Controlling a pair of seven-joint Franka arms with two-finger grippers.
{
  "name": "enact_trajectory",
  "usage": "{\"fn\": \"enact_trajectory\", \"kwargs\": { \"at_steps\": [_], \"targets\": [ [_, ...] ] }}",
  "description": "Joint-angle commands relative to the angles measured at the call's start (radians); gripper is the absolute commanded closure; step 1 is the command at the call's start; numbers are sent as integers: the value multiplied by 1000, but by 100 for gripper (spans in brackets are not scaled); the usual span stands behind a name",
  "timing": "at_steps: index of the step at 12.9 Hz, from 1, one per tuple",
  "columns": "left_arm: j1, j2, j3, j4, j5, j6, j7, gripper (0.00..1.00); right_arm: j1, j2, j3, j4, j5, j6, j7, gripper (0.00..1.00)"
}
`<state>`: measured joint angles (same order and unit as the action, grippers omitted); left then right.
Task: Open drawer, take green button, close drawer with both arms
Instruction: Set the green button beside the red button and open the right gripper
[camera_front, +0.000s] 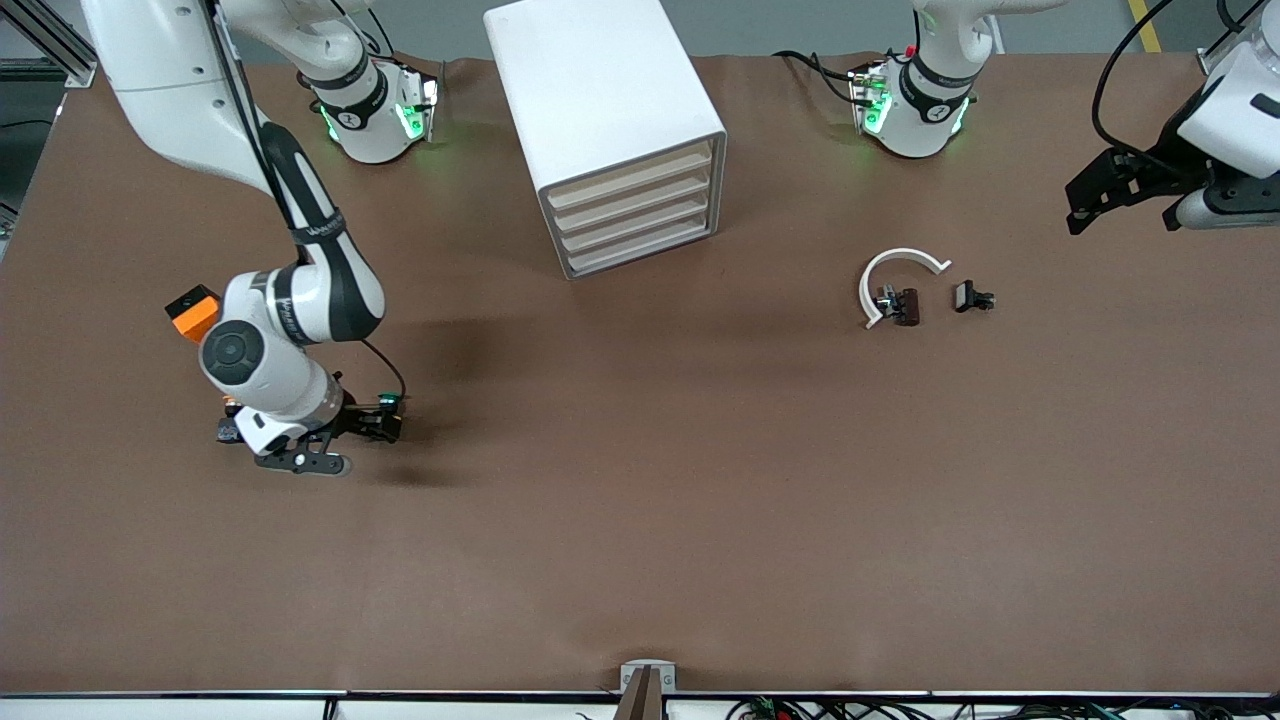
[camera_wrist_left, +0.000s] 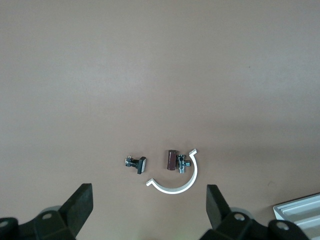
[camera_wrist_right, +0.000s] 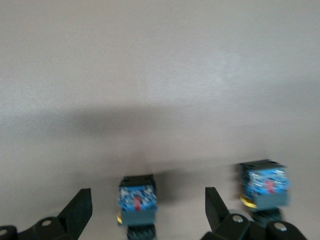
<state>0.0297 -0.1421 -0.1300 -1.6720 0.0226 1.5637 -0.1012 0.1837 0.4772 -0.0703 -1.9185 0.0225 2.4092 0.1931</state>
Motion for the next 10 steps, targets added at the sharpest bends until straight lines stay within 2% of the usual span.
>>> {"fn": "enact_trajectory", "kwargs": {
  "at_steps": [1,3,5,8,10],
  "targets": [
    [-24,-43,23,-41,-16,-2,25,0,-39,-92,9,76,-6,-228,-59,0],
    [-19,-37,15,-41,-16,2,25,0,-53,-121,7,204,-6,-474,-73,0],
    [-19,-39,13,-41,-16,2,25,0,-64,-134,7,326,-6,-640,-72,0],
    [-19,-28,13,-41,-18,16,25,0,-64,-138,7,470,-9,-803,-63,0],
    [-19,-17,13,-41,-18,29,25,0,-64,-155,4,513,-15,-861,-64,0]
  ]
}}
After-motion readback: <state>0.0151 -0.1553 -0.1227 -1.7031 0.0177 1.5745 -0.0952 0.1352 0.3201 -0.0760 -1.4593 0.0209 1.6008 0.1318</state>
